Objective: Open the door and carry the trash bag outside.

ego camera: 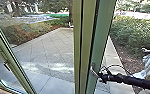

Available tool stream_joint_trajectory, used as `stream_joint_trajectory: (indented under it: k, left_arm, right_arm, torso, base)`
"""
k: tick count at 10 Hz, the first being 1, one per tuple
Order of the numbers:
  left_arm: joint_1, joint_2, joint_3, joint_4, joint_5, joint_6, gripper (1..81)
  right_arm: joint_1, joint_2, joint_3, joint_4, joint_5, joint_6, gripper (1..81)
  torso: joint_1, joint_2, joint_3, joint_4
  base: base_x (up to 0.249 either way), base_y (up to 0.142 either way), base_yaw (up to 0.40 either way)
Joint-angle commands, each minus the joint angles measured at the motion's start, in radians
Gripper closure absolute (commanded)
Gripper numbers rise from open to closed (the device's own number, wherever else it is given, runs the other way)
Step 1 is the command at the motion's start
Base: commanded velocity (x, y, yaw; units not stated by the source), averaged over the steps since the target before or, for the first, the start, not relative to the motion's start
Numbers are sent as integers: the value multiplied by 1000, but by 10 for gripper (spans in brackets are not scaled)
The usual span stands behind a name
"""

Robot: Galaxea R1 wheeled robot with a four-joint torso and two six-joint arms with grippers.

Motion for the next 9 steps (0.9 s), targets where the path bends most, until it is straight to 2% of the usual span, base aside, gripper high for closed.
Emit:
stream_joint_trajectory:
  k: [1,2,9]
  left_arm:
    - [-23,-4,15,-2,64,3,811]
    - [-23,-3,15,-2,64,2,811]
    - [-21,-6,16,-1,64,2,811]
  right_arm:
    - [164,-193,-26,-82,-139,-11,10]
    - [178,-233,32,-99,-140,-9,10]
    - [255,-390,138,-168,-163,-11,10]
  torso:
    - [0,0,0,0]
    - [0,0,0,1]
    - [2,1,-1,2]
  base:
    - [0,0,0]
    - [0,0,0]
    - [0,0,0]
